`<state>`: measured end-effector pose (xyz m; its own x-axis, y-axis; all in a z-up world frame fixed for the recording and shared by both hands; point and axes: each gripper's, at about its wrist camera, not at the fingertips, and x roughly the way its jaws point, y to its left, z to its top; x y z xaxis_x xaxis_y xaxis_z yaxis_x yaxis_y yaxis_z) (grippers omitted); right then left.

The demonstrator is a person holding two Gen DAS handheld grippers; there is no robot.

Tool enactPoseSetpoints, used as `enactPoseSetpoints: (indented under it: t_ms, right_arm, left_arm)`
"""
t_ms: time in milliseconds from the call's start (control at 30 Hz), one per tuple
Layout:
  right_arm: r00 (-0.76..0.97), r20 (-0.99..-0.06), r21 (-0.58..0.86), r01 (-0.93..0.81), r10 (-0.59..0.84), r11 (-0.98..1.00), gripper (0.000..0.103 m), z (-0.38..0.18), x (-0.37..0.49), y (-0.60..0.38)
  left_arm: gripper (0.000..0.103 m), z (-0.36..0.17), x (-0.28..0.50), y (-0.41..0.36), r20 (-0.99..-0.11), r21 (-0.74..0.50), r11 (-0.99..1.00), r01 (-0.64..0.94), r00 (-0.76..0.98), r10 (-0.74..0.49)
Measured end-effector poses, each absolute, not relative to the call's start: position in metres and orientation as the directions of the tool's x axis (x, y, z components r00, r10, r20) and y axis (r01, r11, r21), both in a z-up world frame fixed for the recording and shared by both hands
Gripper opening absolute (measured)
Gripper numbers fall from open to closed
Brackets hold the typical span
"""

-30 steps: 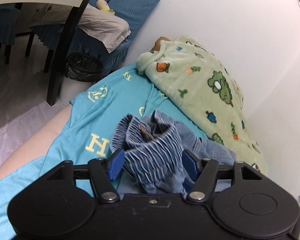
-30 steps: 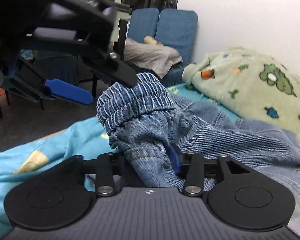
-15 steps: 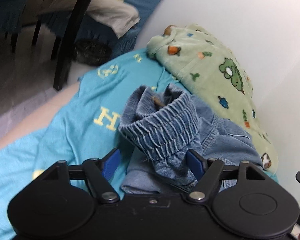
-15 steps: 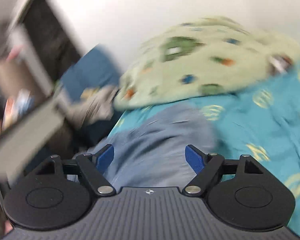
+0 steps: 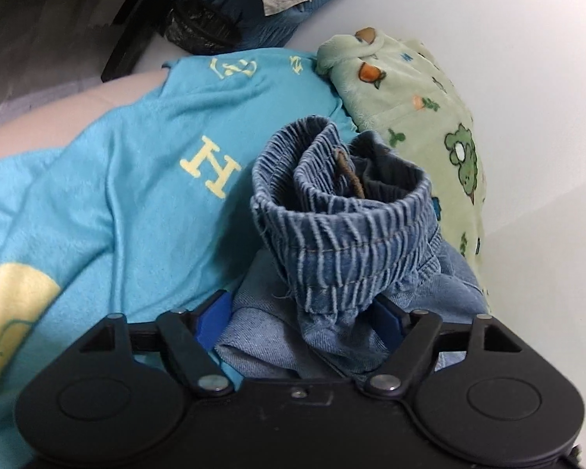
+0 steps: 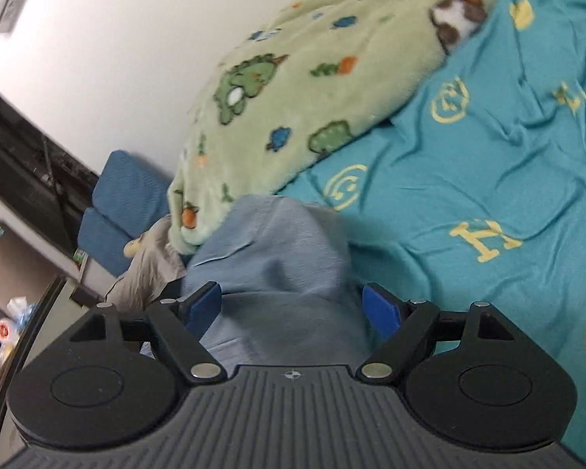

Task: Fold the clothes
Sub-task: 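Grasp the waistband with the left gripper while the right gripper grips the folded pants, then carry the folded pants with both grippers toward the bed corner by the wall outlet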

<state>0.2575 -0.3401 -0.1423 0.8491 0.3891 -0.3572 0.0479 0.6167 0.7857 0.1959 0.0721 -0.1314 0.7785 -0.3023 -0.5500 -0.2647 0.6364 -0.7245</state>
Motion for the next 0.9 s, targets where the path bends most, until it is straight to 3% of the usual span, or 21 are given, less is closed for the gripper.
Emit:
enactPoseSetpoints:
  t_ms: [133,200,267,567,667,700,800,900]
  right_arm:
    - [0.849,-0.327,0.836,0.056,0.415,0.545,0.089,-0.158,0.264,-0.347]
    - [0.834,-0.293,0.872,0.033,0.467,0.488,0.088,-0.161,0.267,-0.348]
    - [0.826,-0.261,0.883,-0.005,0.5,0.47,0.087,-0.156,0.268,-0.345]
    - [0.813,-0.307,0.801,-0.059,0.494,0.595,0.089,-0.149,0.273,-0.325]
    - [0.806,-0.347,0.768,-0.05,0.48,0.639,0.089,-0.147,0.279,-0.318]
    - [0.804,-0.36,0.755,-0.047,0.473,0.654,0.087,-0.146,0.28,-0.316]
    - [0.807,-0.397,0.711,-0.032,0.438,0.702,0.063,-0.141,0.279,-0.31]
    - [0.822,-0.409,0.666,-0.028,0.396,0.746,0.048,-0.13,0.274,-0.305]
  left_arm:
    - [0.074,-0.133,0.199,0.073,-0.542,-0.745,0.61,-0.269,0.777,-0.32]
    - [0.065,-0.13,0.199,0.073,-0.529,-0.763,0.592,-0.259,0.776,-0.342]
    - [0.064,-0.125,0.2,0.071,-0.513,-0.772,0.59,-0.234,0.778,-0.363]
    - [0.072,-0.135,0.212,0.072,-0.524,-0.774,0.579,-0.254,0.771,-0.362]
    - [0.067,-0.135,0.215,0.072,-0.528,-0.767,0.586,-0.261,0.776,-0.345]
    - [0.059,-0.134,0.214,0.07,-0.536,-0.756,0.597,-0.269,0.778,-0.328]
    - [0.042,-0.128,0.213,0.065,-0.559,-0.721,0.632,-0.284,0.777,-0.288]
    - [0.035,-0.12,0.211,0.063,-0.556,-0.71,0.647,-0.279,0.785,-0.272]
